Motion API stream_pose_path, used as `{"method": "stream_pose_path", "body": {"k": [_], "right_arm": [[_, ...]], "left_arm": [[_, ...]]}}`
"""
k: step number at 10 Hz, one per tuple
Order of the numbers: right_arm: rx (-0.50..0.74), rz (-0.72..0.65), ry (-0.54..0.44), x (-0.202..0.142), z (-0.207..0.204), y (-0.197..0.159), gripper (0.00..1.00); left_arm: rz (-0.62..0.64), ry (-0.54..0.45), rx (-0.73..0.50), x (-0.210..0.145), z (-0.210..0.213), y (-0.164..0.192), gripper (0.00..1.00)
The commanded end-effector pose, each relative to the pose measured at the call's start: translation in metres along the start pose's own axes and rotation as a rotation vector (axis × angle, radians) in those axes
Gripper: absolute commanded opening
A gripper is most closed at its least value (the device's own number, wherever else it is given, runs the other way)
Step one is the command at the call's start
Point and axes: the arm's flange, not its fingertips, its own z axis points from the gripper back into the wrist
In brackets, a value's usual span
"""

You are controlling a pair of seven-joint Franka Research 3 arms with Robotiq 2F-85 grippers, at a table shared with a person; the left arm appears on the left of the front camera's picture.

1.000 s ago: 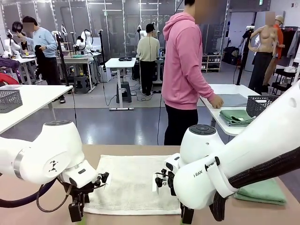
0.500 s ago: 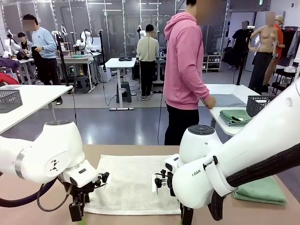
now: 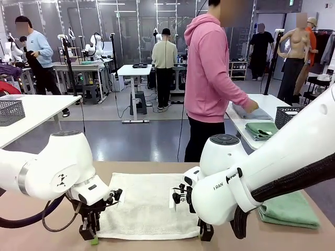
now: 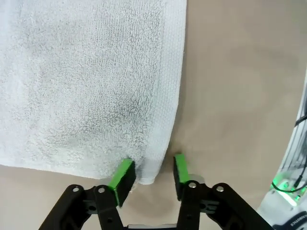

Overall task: Fold the towels and place them in the basket.
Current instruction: When a person lays out a Towel with hook on the table, fold it in half twice.

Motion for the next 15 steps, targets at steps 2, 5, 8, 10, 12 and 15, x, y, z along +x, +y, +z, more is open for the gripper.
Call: {"method": "stream_pose_path", "body": {"k": [2,5,8,10,12,15], "right_arm": [[0.037,0.029,0.017,-0.002,-0.007,0.004,0.0],[0.035,0.028,0.018,-0.001,-0.006,0.004,0.0],[0.028,0.026,0.014,-0.002,0.002,0.004,0.0],[0.046,0.039,0.033,0.002,0.024,0.017,0.0],[0.07,0.067,0.045,0.006,0.054,0.038,0.0],[0.02,0.071,0.012,0.01,0.098,0.051,0.0]], "left_arm": [[-0.017,-0.011,-0.037,0.0,-0.008,0.003,0.0],[-0.015,-0.017,-0.03,-0.002,-0.006,0.002,0.0],[-0.014,-0.025,-0.019,-0.003,0.004,-0.003,0.0],[-0.053,-0.022,-0.02,0.0,0.031,-0.024,0.0],[-0.077,0.0,-0.047,0.006,0.061,-0.053,0.0],[-0.1,-0.054,-0.055,0.014,0.102,-0.076,0.0]]}}
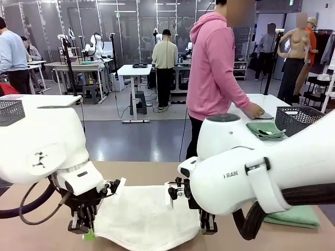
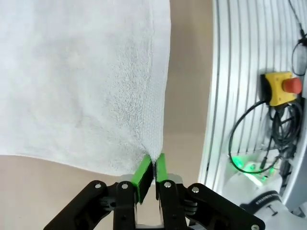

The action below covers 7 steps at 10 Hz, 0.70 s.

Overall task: Fold the towels and place them in the basket.
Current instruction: When a person lays out a Towel with hook on the table, fold it in half twice.

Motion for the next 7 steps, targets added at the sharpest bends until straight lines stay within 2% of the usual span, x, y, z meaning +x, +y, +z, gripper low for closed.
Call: {"method": "stream_pose_path", "body": {"k": [1,5,7], "right_arm": [[-0.041,0.013,-0.039,-0.005,0.023,0.005,0.0],[-0.036,0.001,0.004,0.006,0.039,-0.038,0.0],[-0.002,-0.024,-0.002,0.008,0.039,-0.068,0.0]], "left_arm": [[-0.011,-0.026,0.013,-0.004,0.019,-0.002,0.0],[-0.026,-0.016,0.096,0.001,0.047,0.041,0.0],[0.0,0.014,0.068,0.001,0.054,0.069,0.0]]}}
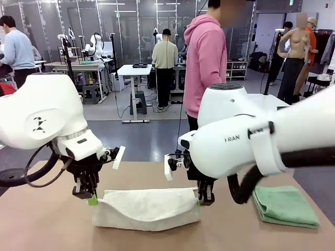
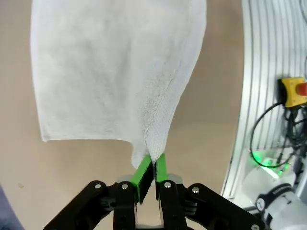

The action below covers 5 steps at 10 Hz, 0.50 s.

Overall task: Fold the towels and place them in the basket.
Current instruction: When a person lays out a Towel with hook on the table, fold it in half twice.

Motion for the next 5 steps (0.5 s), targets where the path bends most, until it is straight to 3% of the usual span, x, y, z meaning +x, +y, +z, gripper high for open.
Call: {"method": "stream_pose_path", "body": {"k": [1,5], "right_arm": [[0.047,-0.015,0.02,0.006,-0.002,-0.027,0.0],[0.093,-0.078,0.035,0.011,-0.019,-0.09,0.0]], "left_arm": [[0.006,0.03,-0.036,0.002,-0.001,0.031,0.0],[0.035,0.057,-0.054,-0.003,-0.013,0.092,0.0]]}}
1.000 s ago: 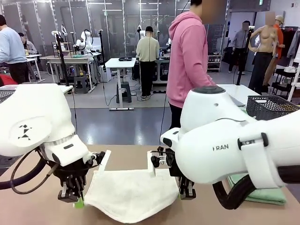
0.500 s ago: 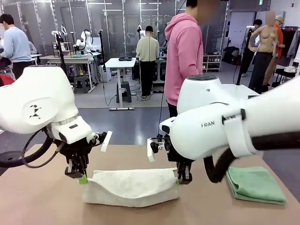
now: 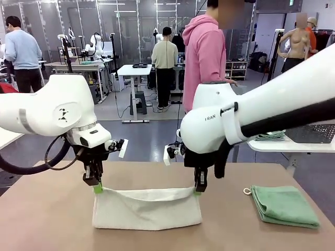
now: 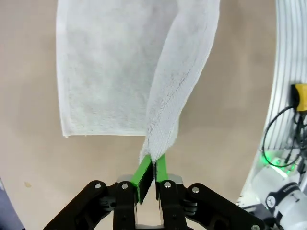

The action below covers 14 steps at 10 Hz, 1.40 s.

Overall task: Fold the towels and place them in the basket.
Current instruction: When a person lays out a Towel with hook on the table, fold it in half twice.

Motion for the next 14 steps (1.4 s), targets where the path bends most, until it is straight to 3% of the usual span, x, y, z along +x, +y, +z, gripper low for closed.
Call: {"method": "stream_pose_path", "body": {"k": [1,6,13,14], "right_arm": [[0.038,-0.009,0.028,0.012,-0.002,-0.031,0.0],[0.083,-0.03,0.034,0.014,-0.023,-0.079,0.0],[0.077,-0.04,0.02,0.012,-0.027,-0.078,0.0],[0.084,-0.039,0.017,0.013,-0.03,-0.078,0.07]], "left_arm": [[-0.013,0.033,-0.026,0.002,-0.001,0.031,0.0],[0.007,0.049,-0.061,0.005,-0.017,0.077,0.0],[0.024,0.017,-0.048,0.004,-0.022,0.072,0.0],[0.023,0.016,-0.054,0.006,-0.025,0.075,0.07]]}}
